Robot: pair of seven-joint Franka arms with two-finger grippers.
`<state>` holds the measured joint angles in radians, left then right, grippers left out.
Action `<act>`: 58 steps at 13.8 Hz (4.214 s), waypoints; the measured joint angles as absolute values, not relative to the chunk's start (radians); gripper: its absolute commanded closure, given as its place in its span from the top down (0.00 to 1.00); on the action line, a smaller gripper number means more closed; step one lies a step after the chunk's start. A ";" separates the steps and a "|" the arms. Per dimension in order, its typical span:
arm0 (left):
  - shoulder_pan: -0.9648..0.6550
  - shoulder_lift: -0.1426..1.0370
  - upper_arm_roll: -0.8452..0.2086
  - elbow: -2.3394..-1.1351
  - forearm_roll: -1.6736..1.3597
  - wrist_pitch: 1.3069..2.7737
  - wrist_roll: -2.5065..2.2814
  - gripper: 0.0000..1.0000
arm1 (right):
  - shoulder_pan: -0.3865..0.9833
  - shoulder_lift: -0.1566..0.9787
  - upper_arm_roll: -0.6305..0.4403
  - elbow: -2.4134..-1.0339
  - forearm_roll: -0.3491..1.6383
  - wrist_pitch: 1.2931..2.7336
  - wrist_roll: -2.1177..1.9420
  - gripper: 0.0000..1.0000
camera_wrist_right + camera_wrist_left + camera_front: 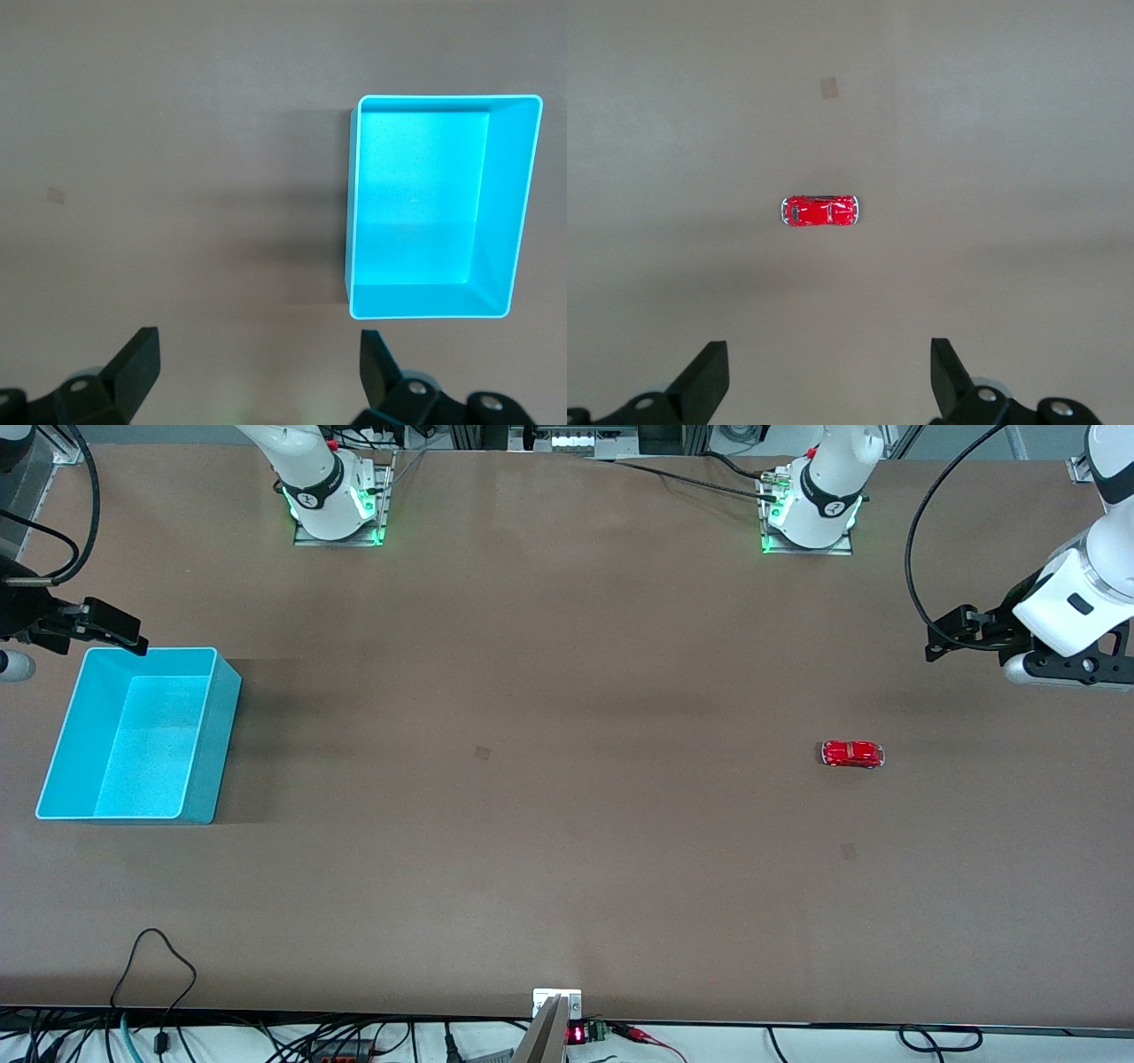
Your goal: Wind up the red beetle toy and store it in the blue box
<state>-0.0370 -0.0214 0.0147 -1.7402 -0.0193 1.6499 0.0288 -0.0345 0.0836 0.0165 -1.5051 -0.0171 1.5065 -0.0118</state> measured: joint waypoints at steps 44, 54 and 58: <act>0.033 0.397 0.009 -2.161 -0.017 2.504 1.597 0.71 | -0.037 0.096 0.009 -1.506 -0.017 1.507 -0.013 1.00; 0.033 0.414 0.007 -2.189 -0.016 2.565 1.609 0.08 | -0.036 0.096 0.011 -1.506 -0.017 1.507 -0.013 1.00; 0.033 0.414 0.007 -2.189 -0.016 2.565 1.609 0.08 | -0.036 0.096 0.011 -1.506 -0.017 1.507 -0.013 1.00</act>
<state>0.0331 0.4138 0.0074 -2.1894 -0.0163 2.5654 1.6092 -0.0362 0.0962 0.0114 -1.5058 -0.0171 1.5067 -0.0132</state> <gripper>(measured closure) 0.551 0.000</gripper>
